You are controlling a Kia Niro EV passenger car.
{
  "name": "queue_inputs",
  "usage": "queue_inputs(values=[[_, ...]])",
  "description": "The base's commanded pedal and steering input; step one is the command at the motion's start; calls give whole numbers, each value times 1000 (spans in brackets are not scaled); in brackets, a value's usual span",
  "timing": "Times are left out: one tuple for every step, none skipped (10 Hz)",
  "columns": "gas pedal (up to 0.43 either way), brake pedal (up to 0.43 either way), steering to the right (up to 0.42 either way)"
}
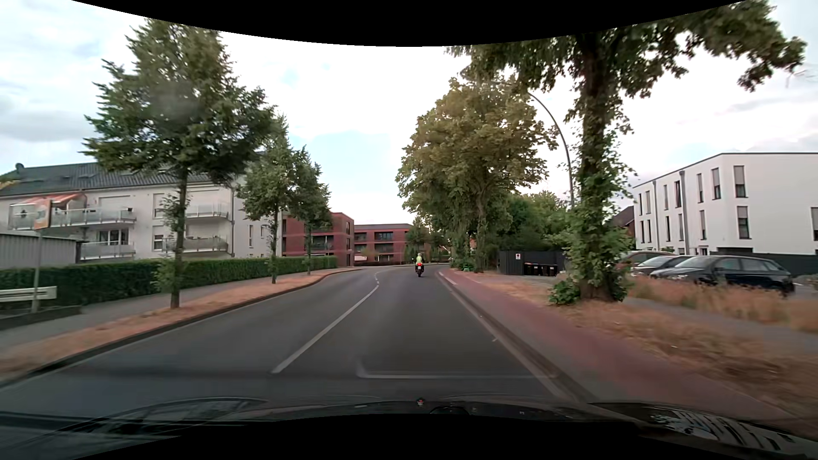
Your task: Follow the waypoints while adhering to traffic rules and regulations
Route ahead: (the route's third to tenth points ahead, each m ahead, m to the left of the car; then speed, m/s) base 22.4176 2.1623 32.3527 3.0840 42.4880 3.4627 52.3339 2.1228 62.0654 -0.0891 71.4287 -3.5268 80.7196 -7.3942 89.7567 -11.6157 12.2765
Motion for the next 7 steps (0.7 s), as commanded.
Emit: queue_inputs(values=[[169,0,-8],[169,0,-8],[169,0,-8],[169,0,-8],[169,0,-8],[169,0,-8],[169,0,-8]])
